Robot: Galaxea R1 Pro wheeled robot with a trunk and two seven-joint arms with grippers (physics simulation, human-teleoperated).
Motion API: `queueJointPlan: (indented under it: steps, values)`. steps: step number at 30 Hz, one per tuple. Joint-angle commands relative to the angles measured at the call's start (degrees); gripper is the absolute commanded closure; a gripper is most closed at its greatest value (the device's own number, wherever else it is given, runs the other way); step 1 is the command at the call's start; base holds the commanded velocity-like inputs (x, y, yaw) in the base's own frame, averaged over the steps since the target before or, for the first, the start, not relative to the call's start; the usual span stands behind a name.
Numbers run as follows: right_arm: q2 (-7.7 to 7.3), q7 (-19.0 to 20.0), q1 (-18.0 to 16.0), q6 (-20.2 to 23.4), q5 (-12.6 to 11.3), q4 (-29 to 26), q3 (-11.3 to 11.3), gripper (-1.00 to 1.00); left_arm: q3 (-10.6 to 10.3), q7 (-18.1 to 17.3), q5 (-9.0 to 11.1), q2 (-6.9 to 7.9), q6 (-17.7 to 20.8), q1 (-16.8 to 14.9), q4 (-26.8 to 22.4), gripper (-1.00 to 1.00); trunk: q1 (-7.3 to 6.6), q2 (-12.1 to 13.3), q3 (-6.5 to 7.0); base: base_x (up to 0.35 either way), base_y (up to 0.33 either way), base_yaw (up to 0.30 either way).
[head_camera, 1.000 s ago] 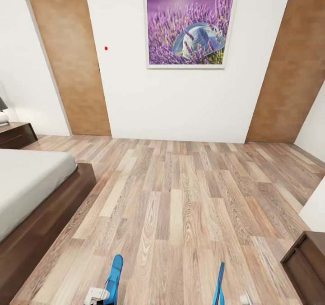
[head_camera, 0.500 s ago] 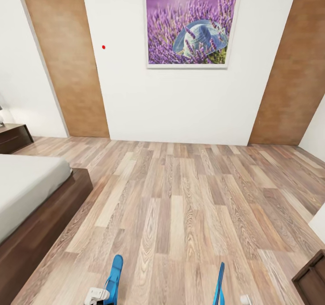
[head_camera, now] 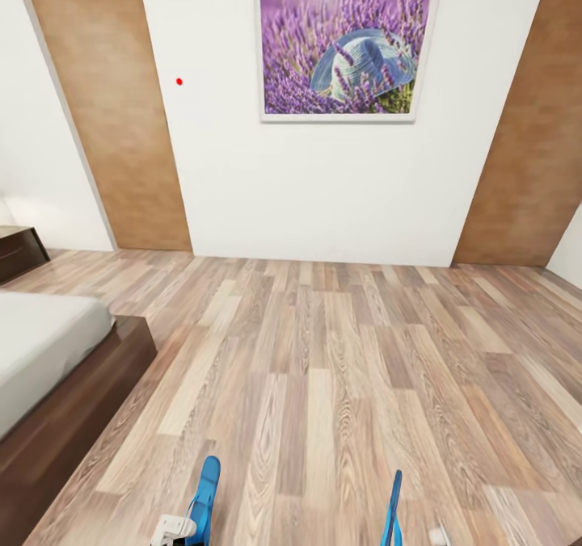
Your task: In the bedroom, move the book from the bed onto either nightstand, and place the two sandals side by side next to the bed.
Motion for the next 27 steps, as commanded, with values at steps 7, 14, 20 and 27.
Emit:
queueJointPlan:
  steps: [7,14,20,27]
  values:
    - [-0.01,0.2,0.0,0.6,0.1,0.0,-0.4,1.00,0.5,-0.4,-0.6,-0.03,-0.2,0.0,0.0,1.00,0.02,0.0,-0.05,0.333,0.000,0.000]
    - [-0.05,0.2,0.0,0.6,0.1,0.0,-0.5,1.00,0.5,-0.3,-0.7,-0.03,-0.2,0.0,0.0,1.00,0.02,0.0,-0.05,0.333,0.000,0.000]
    - [-0.09,0.3,0.0,0.7,0.1,0.0,-0.5,1.00,0.5,-0.3,-0.7,-0.03,-0.2,0.0,0.0,1.00,0.02,0.0,-0.05,0.333,0.000,0.000]
    - [-0.10,0.3,0.0,0.7,0.1,0.0,-0.5,1.00,0.5,-0.3,-0.6,-0.38,-0.2,0.0,0.0,1.00,0.02,0.0,-0.05,0.333,0.000,0.000]
